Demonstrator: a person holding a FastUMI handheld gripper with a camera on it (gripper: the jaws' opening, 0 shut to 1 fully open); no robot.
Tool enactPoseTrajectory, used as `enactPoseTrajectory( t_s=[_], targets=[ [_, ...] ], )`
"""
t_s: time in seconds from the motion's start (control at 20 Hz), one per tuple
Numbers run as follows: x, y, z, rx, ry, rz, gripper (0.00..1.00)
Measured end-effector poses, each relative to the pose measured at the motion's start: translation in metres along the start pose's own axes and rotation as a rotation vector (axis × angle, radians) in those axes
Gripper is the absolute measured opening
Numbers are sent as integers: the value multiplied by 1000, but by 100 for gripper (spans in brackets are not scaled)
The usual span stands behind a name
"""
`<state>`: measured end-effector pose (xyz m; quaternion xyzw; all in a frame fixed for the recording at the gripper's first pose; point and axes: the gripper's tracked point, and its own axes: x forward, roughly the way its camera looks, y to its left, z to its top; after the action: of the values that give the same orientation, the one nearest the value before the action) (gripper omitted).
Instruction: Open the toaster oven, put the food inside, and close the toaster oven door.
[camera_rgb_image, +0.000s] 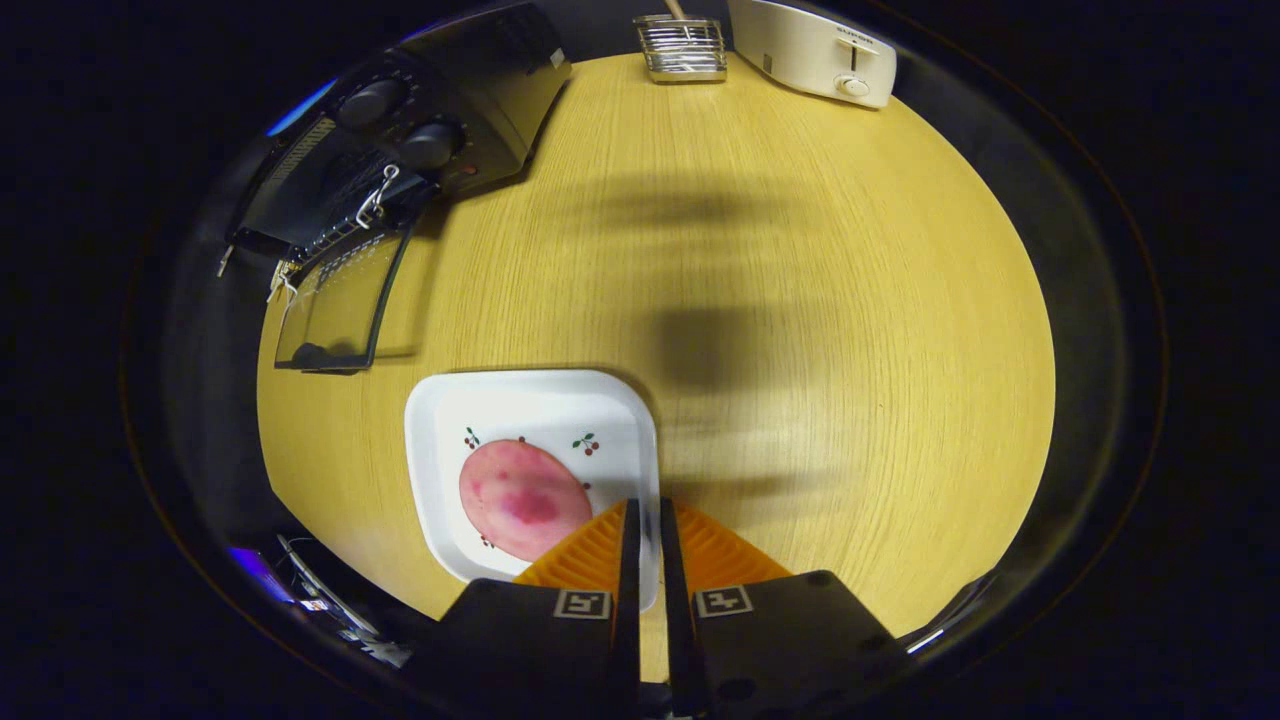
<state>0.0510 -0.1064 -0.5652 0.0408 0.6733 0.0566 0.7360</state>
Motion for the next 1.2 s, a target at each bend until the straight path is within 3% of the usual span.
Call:
enactPoseTrajectory(
  t_s=[0.05, 0.3, 0.65, 0.8, 0.95, 1.2],
  targets=[
    [-21, -1, 3, -2, 10, 19, 8],
    [-14, 8, -6, 110, -2, 162, 8],
    [-50, 21, -23, 350, -69, 376, 5],
    [-79, 39, -30, 421, -105, 452, 5],
    [-101, 61, -33, 498, -149, 472, 5],
    [-126, 134, -21, 697, -212, 569, 5]
  ],
)
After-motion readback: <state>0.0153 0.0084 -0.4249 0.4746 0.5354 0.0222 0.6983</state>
